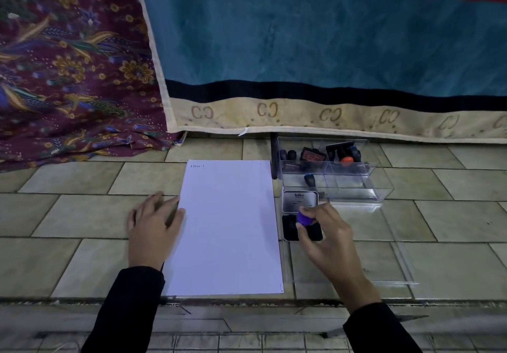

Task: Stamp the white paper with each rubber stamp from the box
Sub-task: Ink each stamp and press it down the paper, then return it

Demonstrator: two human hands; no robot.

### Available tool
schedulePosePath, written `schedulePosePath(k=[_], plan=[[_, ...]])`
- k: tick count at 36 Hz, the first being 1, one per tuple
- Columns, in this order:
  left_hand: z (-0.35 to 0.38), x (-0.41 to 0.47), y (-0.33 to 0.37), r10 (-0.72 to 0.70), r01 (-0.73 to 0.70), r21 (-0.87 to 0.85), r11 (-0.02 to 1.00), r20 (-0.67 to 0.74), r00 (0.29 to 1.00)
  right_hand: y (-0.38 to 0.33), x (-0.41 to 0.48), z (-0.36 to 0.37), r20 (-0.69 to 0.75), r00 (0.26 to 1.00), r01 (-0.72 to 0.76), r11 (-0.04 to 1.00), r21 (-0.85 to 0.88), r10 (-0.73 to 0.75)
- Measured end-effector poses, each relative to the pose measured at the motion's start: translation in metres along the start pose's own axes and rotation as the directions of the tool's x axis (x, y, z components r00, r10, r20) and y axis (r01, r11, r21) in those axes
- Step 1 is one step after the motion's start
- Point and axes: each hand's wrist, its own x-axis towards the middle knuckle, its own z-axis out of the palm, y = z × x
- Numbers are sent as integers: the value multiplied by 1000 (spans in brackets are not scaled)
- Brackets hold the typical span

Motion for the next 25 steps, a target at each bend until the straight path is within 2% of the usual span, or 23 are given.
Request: schedulePosePath(k=[12,18,21,25], plan=[[-1,-2,3,-13,13,3,1000,8,1000,-7,-1,-2,-42,995,-89,995,52,91],[1,-1,2,-26,26,4,1000,4,1000,-11,8,-5,28,991,-134,991,0,134],[1,-1,1,-16,16,1,1000,6,1000,-20,19,-8,31,992,-118,993,-19,119],[1,0,0,-5,5,6,1000,-3,1000,-44,55,11,2,998,-67,996,52,67]])
